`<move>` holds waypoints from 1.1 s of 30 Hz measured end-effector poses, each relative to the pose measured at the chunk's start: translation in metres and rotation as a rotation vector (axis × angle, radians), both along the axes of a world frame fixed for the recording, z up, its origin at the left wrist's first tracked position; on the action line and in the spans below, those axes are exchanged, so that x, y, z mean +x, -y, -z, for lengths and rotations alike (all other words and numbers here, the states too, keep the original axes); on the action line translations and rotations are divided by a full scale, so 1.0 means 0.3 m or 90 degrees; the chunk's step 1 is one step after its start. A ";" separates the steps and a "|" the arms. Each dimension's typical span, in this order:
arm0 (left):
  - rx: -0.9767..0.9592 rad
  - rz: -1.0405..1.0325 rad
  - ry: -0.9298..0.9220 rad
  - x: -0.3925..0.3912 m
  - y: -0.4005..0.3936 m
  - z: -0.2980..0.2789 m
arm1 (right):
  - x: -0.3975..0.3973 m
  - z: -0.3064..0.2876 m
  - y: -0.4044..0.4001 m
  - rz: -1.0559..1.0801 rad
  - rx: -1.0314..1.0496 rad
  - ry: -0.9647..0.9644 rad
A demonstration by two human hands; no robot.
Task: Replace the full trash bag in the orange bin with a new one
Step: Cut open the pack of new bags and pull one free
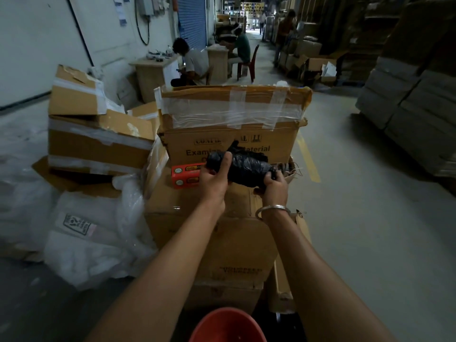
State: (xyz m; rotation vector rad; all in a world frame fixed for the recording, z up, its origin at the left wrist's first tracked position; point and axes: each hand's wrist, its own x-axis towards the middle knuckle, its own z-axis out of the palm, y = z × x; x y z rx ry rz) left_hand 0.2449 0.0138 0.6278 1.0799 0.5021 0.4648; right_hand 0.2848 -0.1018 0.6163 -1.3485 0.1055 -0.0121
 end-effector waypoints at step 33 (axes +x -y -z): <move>-0.353 0.083 0.057 -0.284 0.094 0.033 | -0.163 -0.268 0.009 -0.221 -0.295 0.085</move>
